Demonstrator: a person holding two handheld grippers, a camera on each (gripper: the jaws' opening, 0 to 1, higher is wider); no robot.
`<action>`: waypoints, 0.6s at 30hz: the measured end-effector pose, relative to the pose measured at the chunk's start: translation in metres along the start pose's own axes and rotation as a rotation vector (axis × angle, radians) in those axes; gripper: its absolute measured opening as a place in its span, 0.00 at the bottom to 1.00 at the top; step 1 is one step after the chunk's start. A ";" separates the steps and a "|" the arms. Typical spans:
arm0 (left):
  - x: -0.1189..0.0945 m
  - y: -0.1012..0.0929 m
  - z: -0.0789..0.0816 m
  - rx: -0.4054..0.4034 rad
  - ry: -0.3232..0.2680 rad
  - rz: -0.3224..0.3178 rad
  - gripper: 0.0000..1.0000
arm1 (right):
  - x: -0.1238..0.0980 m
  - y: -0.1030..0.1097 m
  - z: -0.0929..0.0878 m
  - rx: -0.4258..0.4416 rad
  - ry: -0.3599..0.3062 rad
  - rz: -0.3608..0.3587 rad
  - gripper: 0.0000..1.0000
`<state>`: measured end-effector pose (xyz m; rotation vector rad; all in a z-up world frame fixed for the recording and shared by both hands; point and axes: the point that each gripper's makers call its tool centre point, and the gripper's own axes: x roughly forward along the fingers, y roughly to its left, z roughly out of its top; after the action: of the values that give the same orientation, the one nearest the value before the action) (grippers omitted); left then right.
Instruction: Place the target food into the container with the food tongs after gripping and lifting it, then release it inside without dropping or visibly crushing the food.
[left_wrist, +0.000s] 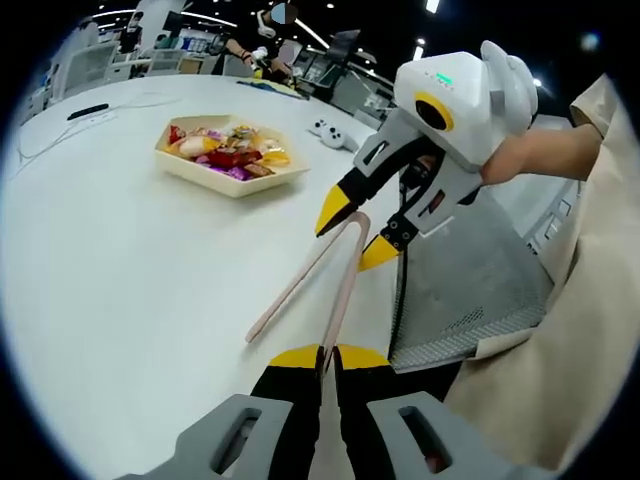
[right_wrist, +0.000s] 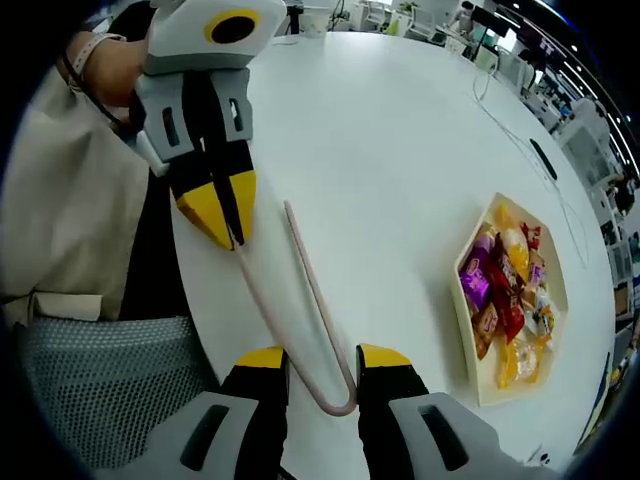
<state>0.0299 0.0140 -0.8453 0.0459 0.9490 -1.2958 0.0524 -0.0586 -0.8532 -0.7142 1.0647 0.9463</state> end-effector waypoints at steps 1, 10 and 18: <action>0.000 0.000 0.000 0.001 0.001 0.000 0.02 | 0.000 0.000 0.000 0.000 0.003 0.000 0.25; 0.004 0.000 -0.004 -0.010 0.005 -0.005 0.02 | 0.006 0.003 -0.004 0.019 0.013 0.005 0.26; 0.004 -0.001 -0.005 -0.013 0.006 -0.004 0.02 | 0.007 0.005 -0.005 0.030 0.012 0.002 0.26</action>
<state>0.0264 0.0133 -0.8503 0.0377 0.9624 -1.2942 0.0477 -0.0588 -0.8617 -0.6950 1.0882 0.9264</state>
